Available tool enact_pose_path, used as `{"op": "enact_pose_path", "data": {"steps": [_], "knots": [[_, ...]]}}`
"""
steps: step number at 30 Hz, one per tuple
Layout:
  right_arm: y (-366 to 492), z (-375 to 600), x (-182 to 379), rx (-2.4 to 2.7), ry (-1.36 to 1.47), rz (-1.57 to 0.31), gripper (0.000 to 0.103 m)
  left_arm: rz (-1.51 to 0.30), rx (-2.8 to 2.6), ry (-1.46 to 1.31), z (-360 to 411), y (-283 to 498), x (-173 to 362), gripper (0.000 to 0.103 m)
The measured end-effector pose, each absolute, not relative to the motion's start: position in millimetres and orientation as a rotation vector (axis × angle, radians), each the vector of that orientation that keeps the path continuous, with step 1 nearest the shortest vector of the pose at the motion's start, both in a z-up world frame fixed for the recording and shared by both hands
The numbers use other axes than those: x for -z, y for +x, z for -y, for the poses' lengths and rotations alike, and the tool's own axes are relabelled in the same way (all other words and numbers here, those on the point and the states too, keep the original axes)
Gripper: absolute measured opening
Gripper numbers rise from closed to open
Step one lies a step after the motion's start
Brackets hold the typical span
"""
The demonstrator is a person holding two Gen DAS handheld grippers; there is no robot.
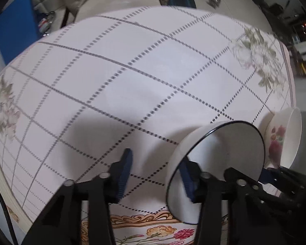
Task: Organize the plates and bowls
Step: 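Grasp the second dark-rimmed white bowl with both tools, then nest the second bowl into the first bowl and open both tools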
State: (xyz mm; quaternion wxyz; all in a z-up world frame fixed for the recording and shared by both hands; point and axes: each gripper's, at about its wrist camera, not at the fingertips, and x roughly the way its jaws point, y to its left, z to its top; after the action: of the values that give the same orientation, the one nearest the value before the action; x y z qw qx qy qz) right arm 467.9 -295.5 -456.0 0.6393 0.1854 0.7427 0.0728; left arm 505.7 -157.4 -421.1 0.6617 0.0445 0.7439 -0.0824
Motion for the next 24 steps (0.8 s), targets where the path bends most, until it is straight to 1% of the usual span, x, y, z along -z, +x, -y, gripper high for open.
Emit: {"op": "enact_pose_path", "data": {"steps": [1,2,3,5,9,14,19,22,24], "knots": [[469.2,294.1,459.1,-0.168,0.421,-1.699,0.021,-1.688,0.197,0.092,159.5,504.5,423.7,0.024],[469.5,292.0,460.5,-0.172,0.415,-1.700,0.015,-1.691,0.208,0.079,162.2,503.3,424.9,0.019],[470.1,289.6,460.1,-0.167,0.391,-1.696,0.013,-1.693,0.214,0.076,165.0,502.1,425.2,0.011],[470.1,286.8,457.3,-0.161,0.365,-1.684,0.011,-1.670,0.204,0.121,172.4,497.3,423.1,0.011],[466.6,289.6,456.0,-0.164,0.376,-1.675,0.009,-1.651,0.198,0.109,174.5,486.6,415.4,0.009],[455.3,294.4,437.1,-0.179,0.359,-1.641,0.009,-1.592,0.201,0.120,177.1,459.5,385.5,0.009],[425.4,299.4,398.2,-0.203,0.346,-1.596,0.009,-1.547,0.220,0.117,175.8,422.9,344.6,0.009],[394.0,298.9,370.8,-0.212,0.335,-1.570,0.009,-1.521,0.246,0.114,173.5,390.3,318.3,0.009],[366.9,298.9,354.6,-0.211,0.331,-1.561,0.009,-1.519,0.264,0.112,167.4,373.6,312.5,0.009]]}}
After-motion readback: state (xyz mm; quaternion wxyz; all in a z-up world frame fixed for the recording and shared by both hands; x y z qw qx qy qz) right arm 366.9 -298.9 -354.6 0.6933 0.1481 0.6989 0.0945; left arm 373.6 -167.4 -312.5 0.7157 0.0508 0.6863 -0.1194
